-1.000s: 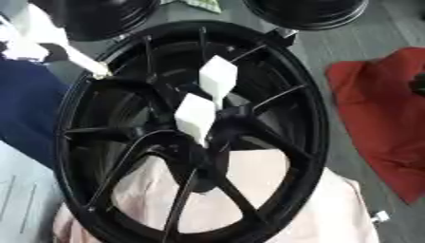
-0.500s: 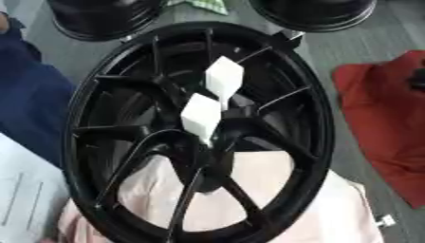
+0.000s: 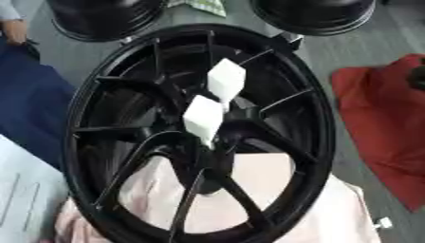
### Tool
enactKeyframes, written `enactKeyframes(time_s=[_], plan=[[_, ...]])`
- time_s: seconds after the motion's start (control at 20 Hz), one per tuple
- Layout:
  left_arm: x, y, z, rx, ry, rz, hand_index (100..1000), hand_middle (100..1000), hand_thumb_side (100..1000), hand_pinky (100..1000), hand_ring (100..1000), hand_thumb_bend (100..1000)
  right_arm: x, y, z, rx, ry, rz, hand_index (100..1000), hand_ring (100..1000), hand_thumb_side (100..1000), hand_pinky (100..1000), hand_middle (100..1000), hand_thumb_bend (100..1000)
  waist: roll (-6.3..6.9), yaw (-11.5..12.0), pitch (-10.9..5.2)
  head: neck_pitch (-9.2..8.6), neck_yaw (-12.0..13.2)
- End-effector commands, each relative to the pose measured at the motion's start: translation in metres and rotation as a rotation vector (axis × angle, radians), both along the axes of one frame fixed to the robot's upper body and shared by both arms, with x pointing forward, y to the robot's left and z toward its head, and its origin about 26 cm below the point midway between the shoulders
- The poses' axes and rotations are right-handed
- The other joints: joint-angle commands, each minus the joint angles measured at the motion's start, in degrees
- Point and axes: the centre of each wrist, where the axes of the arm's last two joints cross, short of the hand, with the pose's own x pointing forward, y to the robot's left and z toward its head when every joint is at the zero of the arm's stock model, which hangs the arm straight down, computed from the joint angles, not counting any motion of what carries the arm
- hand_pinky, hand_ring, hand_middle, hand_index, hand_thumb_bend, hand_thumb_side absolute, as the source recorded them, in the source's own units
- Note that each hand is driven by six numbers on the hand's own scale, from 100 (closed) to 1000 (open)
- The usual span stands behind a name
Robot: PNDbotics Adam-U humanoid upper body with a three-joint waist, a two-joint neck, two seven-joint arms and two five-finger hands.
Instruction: Pull the pin out of the wheel hub.
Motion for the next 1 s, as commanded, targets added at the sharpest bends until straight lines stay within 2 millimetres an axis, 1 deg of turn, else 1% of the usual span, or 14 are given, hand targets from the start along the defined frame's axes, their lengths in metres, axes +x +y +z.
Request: enactKeyframes(time_s=[0.05,0.1,0.2,0.35,0.45,0.55,0.65,0.8,1.0], plan=[[-0.005,-0.004,0.019,-0.038,-0.144,0.027,756,630,472,710,743,684,-0.002,-0.002,0.011,-0.019,-0.032,-0.002,714,668,773,749,595,100,-0.09,-0.10,-1.24,-0.32,0.28],[-0.004,-0.010,0.019,-0.074,-0.195,0.013,738,598,468,686,721,674,-0.002,-0.002,0.011,-0.019,-0.033,-0.002,714,668,771,749,595,100,-0.17,-0.12,-1.24,-0.35,0.30],[-0.003,-0.029,0.015,-0.181,-0.313,-0.039,719,572,467,657,703,683,-0.002,-0.002,0.012,-0.018,-0.038,-0.002,714,668,767,749,595,100,-0.31,-0.08,-1.23,-0.46,0.34],[-0.002,-0.070,0.000,-0.454,-0.488,-0.120,708,557,456,636,690,682,0.000,0.000,0.017,-0.021,-0.052,0.008,714,668,762,749,595,100,-0.58,-0.21,-1.16,-0.55,0.58],[-0.006,-0.099,-0.012,-0.588,-0.563,-0.154,709,552,453,632,684,670,0.002,0.003,0.020,-0.022,-0.062,0.022,715,669,757,748,596,100,-0.85,-0.51,-1.15,-0.57,0.79],[-0.014,-0.125,-0.025,-0.638,-0.623,-0.154,709,553,453,634,685,679,0.004,0.006,0.023,-0.019,-0.073,0.034,715,669,753,748,596,100,-1.11,-0.74,-1.12,-0.63,1.01],[-0.019,-0.145,-0.039,-0.691,-0.644,-0.145,706,551,452,631,683,678,0.005,0.008,0.025,-0.013,-0.083,0.043,715,669,751,748,596,100,-1.37,-0.82,-1.02,-0.81,1.25],[-0.024,-0.164,-0.057,-0.786,-0.656,-0.114,700,544,461,628,677,666,0.006,0.010,0.027,-0.016,-0.085,0.054,715,669,750,749,596,100,-1.79,-0.92,-0.92,-1.02,1.60],[-0.025,-0.173,-0.079,-0.896,-0.644,-0.056,696,538,455,627,672,667,0.007,0.011,0.028,-0.011,-0.091,0.059,715,670,749,749,596,100,-2.19,-1.17,-0.75,-1.06,2.01]])
